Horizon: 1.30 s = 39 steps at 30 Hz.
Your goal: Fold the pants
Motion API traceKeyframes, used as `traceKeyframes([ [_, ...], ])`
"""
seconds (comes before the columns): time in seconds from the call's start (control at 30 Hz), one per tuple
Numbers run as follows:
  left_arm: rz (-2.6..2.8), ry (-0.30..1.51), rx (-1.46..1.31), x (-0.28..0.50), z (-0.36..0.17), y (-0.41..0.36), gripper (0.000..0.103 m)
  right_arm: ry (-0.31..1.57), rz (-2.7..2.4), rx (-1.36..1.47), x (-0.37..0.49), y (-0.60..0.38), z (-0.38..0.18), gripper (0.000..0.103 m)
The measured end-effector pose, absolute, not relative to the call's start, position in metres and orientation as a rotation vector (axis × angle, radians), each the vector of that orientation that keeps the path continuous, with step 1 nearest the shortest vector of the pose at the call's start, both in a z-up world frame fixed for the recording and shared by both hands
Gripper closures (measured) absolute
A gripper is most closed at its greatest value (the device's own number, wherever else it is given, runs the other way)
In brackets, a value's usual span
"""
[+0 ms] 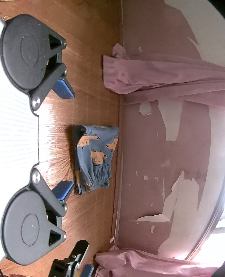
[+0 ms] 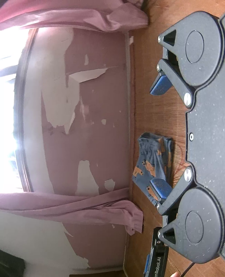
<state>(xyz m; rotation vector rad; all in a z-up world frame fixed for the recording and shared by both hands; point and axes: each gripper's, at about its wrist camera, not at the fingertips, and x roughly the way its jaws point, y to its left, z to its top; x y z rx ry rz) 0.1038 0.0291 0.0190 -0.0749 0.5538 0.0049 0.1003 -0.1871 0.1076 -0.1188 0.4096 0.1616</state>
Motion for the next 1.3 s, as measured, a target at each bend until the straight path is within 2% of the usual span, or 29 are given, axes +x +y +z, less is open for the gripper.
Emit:
traceKeyframes([
  [0.4, 0.044, 0.590, -0.058, 0.111, 0.002, 0.038, 0.000, 0.492, 0.175, -0.077, 0.108, -0.189, 0.079, 0.001],
  [1.3, 0.050, 0.598, -0.041, 0.107, 0.000, 0.037, 0.000, 0.480, 0.186, -0.096, 0.104, -0.185, 0.079, 0.001],
])
